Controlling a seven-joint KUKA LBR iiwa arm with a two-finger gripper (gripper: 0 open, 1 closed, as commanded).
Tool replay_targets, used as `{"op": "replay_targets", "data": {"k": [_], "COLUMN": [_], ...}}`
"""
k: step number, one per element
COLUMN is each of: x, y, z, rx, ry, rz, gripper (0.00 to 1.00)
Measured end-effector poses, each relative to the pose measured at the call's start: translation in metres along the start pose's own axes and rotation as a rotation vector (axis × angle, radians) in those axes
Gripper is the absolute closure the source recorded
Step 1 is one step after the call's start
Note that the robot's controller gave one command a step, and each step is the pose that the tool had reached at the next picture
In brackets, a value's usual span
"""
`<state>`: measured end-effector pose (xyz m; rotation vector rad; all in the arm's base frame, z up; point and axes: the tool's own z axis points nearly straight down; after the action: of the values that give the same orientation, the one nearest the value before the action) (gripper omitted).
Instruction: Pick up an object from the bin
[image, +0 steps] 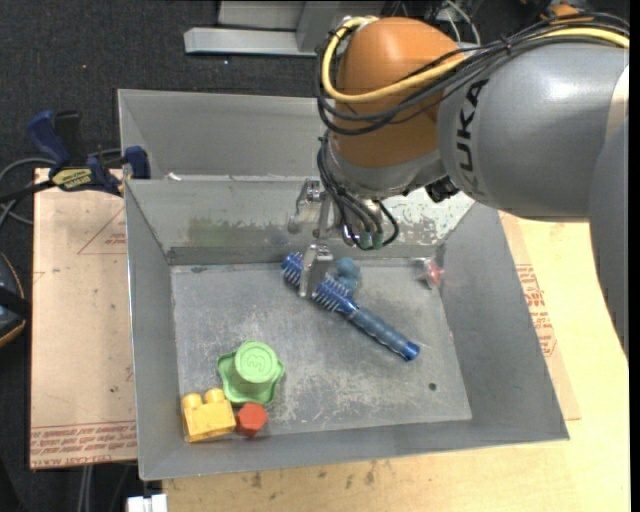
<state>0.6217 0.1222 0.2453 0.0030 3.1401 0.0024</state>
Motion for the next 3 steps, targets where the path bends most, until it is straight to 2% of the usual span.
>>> {"op": "replay_targets", "data": {"k": [1, 2, 3], "x": [0.001, -0.01, -0.005], "y": [-0.052, -0.068, -0.067], "z": [0.139, 0.145, 0.143], "rx": [0.0, 0.0, 0.0], "ry": [-0.006, -0.002, 0.001], "rz": [0.207, 0.342, 0.457], "gripper": [0.0, 0.0, 0.0]}}
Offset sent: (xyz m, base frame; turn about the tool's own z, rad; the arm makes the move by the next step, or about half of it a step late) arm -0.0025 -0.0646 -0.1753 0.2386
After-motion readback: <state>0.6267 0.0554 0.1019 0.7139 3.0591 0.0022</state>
